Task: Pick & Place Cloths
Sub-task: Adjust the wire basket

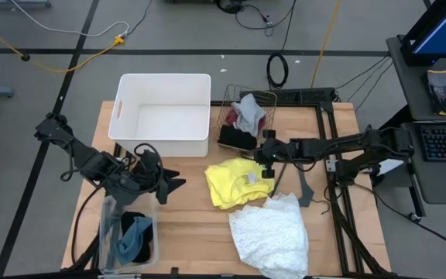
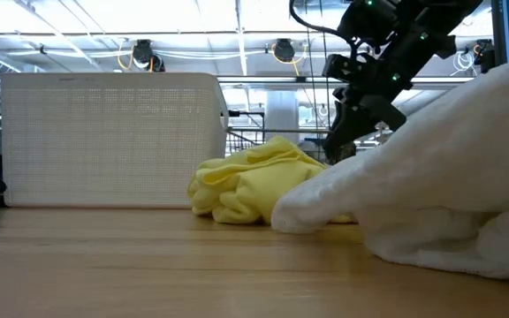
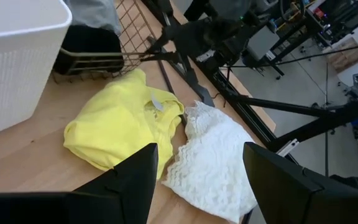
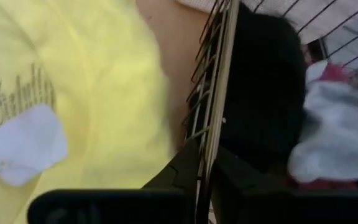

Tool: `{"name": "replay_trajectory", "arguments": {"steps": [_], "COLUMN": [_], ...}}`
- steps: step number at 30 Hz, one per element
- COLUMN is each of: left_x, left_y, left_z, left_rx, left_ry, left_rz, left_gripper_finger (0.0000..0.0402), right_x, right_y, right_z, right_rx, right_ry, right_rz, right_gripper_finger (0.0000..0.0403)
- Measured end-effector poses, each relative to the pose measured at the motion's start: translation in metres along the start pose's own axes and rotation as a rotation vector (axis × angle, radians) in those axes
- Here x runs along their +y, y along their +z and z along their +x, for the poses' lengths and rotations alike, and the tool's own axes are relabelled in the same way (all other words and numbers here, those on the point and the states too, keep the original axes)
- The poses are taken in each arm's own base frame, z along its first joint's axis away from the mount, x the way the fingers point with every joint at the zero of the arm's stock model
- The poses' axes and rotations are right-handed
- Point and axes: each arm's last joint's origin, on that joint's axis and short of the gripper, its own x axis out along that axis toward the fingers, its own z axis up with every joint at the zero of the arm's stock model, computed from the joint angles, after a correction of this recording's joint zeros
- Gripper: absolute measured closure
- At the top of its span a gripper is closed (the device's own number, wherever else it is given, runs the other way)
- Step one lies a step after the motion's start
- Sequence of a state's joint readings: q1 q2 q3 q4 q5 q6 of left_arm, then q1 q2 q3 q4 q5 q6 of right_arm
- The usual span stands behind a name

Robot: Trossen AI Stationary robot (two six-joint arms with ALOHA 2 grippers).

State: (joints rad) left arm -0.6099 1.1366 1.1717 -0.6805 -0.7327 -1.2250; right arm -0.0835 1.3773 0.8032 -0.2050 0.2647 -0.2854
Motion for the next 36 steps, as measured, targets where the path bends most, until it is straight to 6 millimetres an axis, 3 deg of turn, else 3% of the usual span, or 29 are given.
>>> {"name": "replay_trajectory", "arguments": {"steps": [11, 24, 29, 36], "left_x": [0.000, 0.000, 0.000, 0.000], "left_y": [0.001, 0.001, 0.001, 0.001], "left_z": [0.001, 0.001, 0.001, 0.001], "left_rx": [0.010, 0.010, 0.010, 0.017], "left_ry": [-0.001, -0.002, -0.003, -0.006], "left_rz": [0.004, 0.005, 0.004, 0.005], "left_gripper_finger": [0.0160, 0.0160, 0.0160, 0.0160], "right_x": [0.007, -0.003, -0.003, -0.003], "right_y": [-0.010, -0.005, -0.004, -0.004], "right_z": [-0.006, -0.029, -0.029, -0.029], "right_rx": [0.098, 0.005, -0.004, -0.006], "right_ry": [0.045, -0.011, -0.014, -0.014], "right_rz": [-0.173, -0.046, -0.045, -0.035], "right_gripper_finger": [0.0399, 0.0372, 0.0347, 0.0275]}}
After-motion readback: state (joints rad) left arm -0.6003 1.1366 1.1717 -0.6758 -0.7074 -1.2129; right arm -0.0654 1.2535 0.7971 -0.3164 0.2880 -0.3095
